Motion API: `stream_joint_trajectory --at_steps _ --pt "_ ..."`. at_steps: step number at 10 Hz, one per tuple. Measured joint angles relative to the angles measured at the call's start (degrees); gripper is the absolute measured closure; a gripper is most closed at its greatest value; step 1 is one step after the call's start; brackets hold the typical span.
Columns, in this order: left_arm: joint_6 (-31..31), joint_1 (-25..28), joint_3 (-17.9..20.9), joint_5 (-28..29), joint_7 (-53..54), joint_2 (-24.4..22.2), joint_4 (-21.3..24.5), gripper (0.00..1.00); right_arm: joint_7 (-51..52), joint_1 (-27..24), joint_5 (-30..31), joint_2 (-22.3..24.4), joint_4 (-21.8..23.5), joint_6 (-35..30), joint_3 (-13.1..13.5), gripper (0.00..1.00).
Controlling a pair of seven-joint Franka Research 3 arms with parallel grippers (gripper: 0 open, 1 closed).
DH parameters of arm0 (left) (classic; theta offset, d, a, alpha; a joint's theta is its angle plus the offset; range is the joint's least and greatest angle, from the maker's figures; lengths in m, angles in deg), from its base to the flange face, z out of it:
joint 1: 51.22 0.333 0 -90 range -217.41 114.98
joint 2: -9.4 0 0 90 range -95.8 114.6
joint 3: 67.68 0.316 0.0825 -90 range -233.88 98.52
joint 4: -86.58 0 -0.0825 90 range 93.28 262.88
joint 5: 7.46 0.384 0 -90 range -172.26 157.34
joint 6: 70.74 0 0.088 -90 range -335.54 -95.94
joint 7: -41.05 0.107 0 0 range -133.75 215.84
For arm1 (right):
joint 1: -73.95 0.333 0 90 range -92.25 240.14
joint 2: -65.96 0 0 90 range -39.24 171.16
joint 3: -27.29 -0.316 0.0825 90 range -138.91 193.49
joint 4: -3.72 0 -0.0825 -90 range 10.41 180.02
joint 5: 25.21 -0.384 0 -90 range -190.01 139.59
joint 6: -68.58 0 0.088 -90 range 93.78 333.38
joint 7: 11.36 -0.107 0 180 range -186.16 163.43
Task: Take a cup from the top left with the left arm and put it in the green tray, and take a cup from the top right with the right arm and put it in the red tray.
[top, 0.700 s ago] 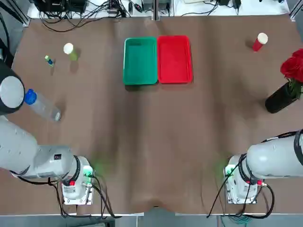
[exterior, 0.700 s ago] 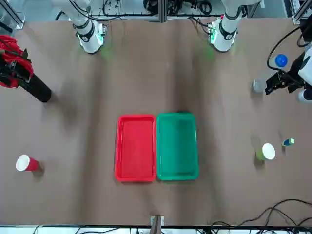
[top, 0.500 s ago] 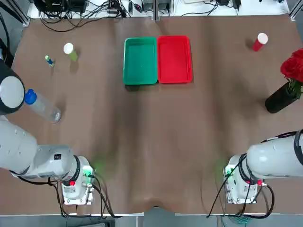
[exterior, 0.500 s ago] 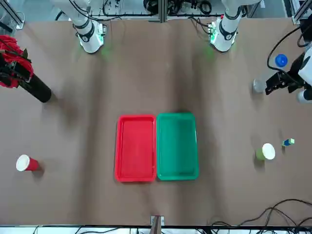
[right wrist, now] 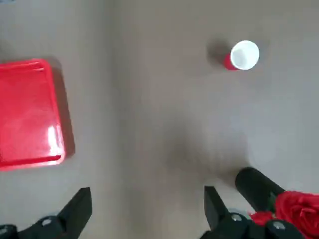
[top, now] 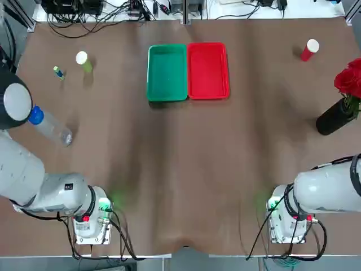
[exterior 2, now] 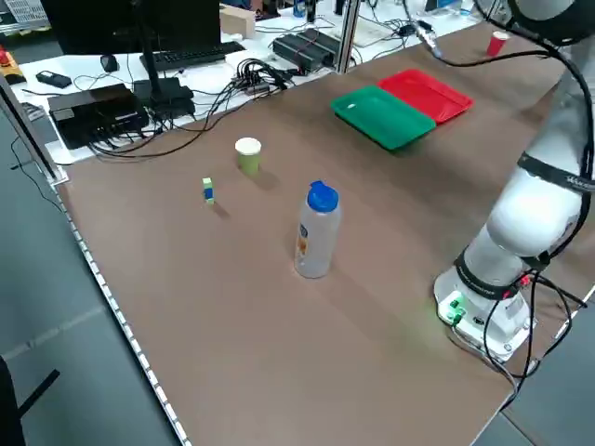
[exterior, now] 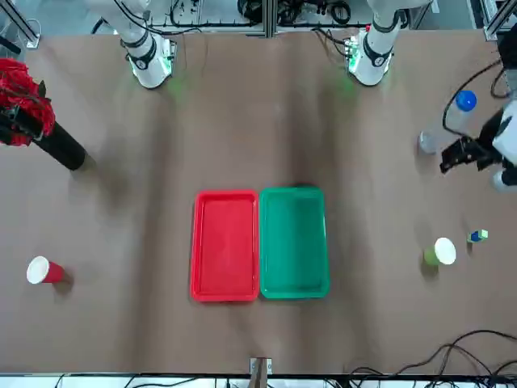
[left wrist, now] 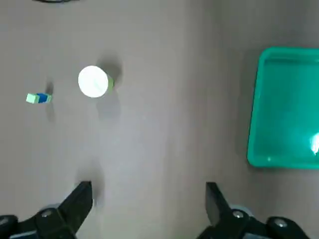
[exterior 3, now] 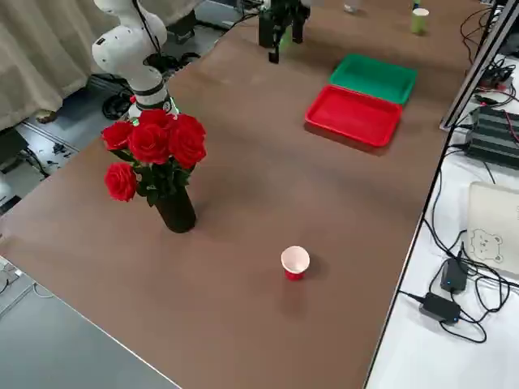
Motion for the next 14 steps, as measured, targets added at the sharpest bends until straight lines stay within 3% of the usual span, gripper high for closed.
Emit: stream_joint_trajectory --at_steps 3,7,10,14 --pt "-12.53 4.38 0.31 1.10 0.68 7.81 0.26 0.00 1.76 -5.81 0.00 -11.53 0.68 11.70 0.25 0.00" --pt "-22.86 7.69 0.42 7.02 0.65 19.33 0.90 0.00 6.99 -9.30 -0.07 -24.84 0.39 26.38 0.25 0.00" --pt "-24.90 7.55 0.36 7.07 0.39 24.76 0.91 0.07 13.45 -11.46 -0.09 -33.45 -1.76 33.69 0.23 0.01" --pt "-25.57 8.71 0.72 7.14 0.24 27.34 1.91 0.22 18.53 -13.27 -0.10 -38.87 -2.75 42.42 0.22 0.04"
